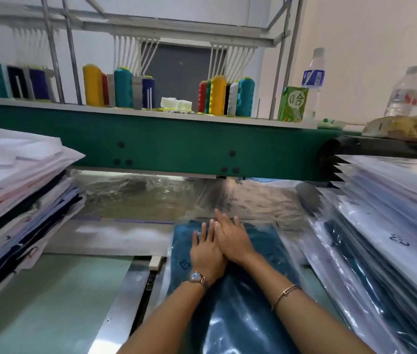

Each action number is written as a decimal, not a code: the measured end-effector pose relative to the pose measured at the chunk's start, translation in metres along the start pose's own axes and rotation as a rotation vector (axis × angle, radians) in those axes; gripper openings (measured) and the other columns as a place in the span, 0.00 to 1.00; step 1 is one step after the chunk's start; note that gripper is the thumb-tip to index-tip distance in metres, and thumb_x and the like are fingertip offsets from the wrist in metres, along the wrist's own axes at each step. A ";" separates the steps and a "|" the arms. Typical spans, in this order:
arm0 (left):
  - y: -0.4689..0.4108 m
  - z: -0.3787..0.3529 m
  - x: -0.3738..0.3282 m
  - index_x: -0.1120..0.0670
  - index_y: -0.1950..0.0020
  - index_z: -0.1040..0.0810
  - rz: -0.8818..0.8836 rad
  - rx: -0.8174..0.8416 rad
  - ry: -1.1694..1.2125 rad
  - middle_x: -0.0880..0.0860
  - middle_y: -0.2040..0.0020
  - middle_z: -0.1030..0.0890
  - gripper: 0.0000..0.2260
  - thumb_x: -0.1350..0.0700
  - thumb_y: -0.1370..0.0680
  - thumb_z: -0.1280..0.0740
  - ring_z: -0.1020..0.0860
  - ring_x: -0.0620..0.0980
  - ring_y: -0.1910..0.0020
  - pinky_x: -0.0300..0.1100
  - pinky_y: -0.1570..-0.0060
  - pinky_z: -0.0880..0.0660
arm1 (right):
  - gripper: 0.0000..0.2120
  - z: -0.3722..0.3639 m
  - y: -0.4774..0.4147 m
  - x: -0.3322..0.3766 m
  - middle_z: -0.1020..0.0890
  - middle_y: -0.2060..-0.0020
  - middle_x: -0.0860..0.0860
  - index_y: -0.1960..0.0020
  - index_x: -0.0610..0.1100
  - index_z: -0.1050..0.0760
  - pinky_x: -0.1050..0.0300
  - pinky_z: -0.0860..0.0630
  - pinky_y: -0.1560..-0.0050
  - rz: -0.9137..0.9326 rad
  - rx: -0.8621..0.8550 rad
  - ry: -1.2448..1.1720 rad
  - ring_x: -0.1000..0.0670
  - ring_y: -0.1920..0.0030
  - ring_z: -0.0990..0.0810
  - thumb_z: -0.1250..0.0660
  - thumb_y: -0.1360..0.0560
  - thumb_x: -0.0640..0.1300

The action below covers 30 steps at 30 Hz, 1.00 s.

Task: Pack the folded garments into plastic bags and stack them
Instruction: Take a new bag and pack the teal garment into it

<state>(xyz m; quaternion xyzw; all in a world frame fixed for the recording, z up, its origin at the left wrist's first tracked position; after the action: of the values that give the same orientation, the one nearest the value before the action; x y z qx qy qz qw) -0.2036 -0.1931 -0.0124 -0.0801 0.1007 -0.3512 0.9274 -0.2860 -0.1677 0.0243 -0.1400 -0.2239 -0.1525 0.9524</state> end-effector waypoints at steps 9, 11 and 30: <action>-0.006 -0.014 0.017 0.46 0.20 0.46 -0.048 -0.071 0.153 0.44 0.21 0.45 0.25 0.45 0.17 0.50 0.53 0.52 0.21 0.58 0.25 0.61 | 0.23 -0.034 -0.001 -0.045 0.45 0.23 0.58 0.23 0.61 0.50 0.48 0.64 0.24 0.143 0.062 0.150 0.54 0.23 0.59 0.62 0.17 0.56; -0.008 -0.014 0.021 0.44 0.21 0.42 -0.028 -0.067 0.157 0.44 0.21 0.43 0.24 0.43 0.18 0.49 0.52 0.53 0.21 0.59 0.25 0.61 | 0.23 -0.033 -0.003 -0.050 0.44 0.23 0.58 0.23 0.62 0.50 0.49 0.64 0.24 0.144 0.049 0.184 0.54 0.22 0.57 0.63 0.18 0.57; -0.005 -0.013 0.060 0.43 0.22 0.39 0.344 -0.113 0.145 0.53 0.21 0.43 0.29 0.33 0.21 0.51 0.49 0.58 0.22 0.53 0.25 0.54 | 0.29 -0.004 0.011 -0.109 0.47 0.22 0.49 0.22 0.55 0.47 0.35 0.62 0.27 -0.408 -0.144 0.367 0.40 0.23 0.54 0.58 0.21 0.63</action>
<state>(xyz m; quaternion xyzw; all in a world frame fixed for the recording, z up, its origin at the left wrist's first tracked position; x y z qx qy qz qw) -0.1663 -0.2381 -0.0317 -0.0881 0.1987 -0.1863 0.9581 -0.3733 -0.1341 -0.0325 -0.1293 -0.0596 -0.3795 0.9142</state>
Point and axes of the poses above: each hand's wrist, its own y-axis away from the middle knuckle, its own z-axis out of the back of the hand, x = y × z, the point moved 3 cm from there along -y, towards the middle knuckle
